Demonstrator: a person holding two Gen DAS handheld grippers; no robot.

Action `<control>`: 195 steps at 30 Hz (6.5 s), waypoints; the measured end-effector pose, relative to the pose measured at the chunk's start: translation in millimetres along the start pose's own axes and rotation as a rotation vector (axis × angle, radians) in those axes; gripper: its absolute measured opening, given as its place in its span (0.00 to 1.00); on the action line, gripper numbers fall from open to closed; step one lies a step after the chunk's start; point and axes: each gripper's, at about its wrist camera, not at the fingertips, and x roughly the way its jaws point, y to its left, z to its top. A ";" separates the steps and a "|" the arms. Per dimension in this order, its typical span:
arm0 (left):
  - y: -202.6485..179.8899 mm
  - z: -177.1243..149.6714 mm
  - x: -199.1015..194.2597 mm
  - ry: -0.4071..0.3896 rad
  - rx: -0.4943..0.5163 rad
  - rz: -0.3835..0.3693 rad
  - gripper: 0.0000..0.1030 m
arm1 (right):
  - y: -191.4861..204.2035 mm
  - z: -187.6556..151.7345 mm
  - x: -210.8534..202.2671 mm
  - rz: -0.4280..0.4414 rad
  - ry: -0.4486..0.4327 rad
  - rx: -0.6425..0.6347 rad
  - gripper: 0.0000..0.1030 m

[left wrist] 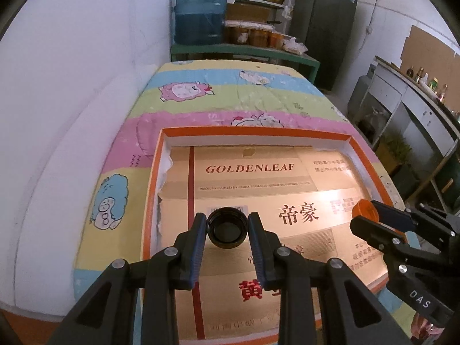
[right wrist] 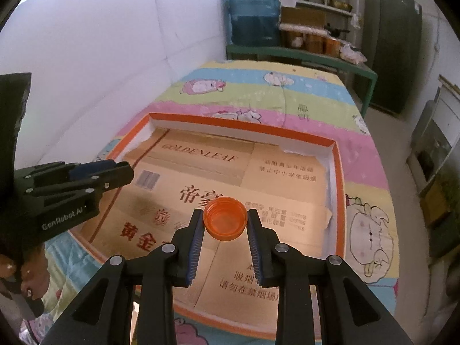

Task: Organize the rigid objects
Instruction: 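Carry both caps over the cardboard tray with both grippers, then open both grippers to drop the black and orange caps into the tray, then withdraw both tools from the tray back over the remaining items, then grasp the red cap with the left gripper while the right gripper grasps the Hello Kitty box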

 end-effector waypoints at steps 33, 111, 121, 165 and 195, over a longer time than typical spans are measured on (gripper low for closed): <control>-0.7 -13.0 29.5 0.023 0.071 -0.009 0.30 | -2.0 -8.0 39.3 -0.008 0.076 -0.003 0.30; -9.2 -128.6 -222.6 -0.306 -0.013 0.068 0.47 | 98.0 -118.3 -200.5 -0.056 -0.228 0.075 0.41; -18.2 -138.7 -234.9 -0.315 0.009 0.043 0.47 | 108.7 -134.5 -212.5 -0.078 -0.236 0.084 0.41; 3.2 -183.3 -149.8 -0.162 -0.051 -0.019 0.47 | 90.7 -184.2 -133.3 -0.122 -0.073 0.169 0.41; -5.2 -180.8 -91.4 -0.043 0.003 -0.040 0.47 | 85.1 -181.6 -94.0 -0.092 -0.013 0.183 0.41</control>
